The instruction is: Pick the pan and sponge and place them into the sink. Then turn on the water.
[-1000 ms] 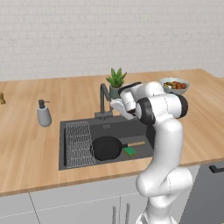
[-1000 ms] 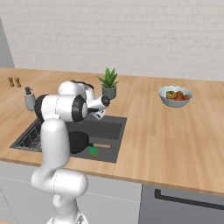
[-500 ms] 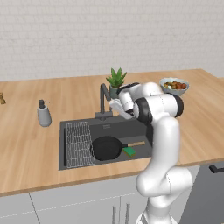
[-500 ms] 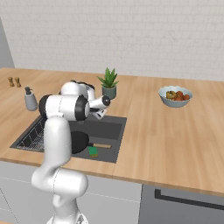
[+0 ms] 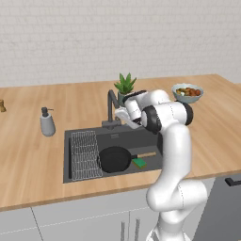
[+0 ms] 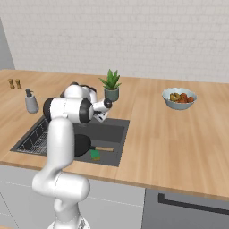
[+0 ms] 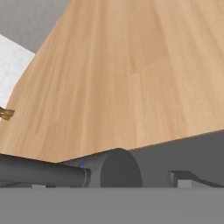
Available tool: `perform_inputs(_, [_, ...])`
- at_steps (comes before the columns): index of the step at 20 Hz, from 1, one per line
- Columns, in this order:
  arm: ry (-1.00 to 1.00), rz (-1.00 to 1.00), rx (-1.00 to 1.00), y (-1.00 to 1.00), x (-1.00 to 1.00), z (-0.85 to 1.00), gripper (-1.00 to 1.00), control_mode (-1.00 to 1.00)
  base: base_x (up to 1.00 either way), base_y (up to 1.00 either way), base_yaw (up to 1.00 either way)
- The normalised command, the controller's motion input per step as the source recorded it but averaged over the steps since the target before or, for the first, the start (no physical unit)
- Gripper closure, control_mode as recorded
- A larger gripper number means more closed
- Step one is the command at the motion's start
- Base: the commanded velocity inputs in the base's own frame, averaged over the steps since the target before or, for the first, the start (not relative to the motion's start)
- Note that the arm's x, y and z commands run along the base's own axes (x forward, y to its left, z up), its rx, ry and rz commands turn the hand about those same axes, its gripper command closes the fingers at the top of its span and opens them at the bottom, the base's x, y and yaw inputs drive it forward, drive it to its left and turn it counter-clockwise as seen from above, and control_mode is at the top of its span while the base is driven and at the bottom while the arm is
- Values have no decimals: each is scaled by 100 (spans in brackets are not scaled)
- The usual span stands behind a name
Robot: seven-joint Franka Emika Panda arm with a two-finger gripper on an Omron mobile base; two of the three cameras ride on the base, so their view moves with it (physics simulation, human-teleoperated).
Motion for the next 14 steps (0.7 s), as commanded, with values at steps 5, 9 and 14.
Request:
perform_inputs(5, [4,0,0,5,31,-7,-100,-100,0,0,0])
perform_inputs(9, [4,0,0,0,31,-9,100,-100,0,0,0])
perform_inputs(14, [0,0,0,0,12,-3,100,-100,0,0,0])
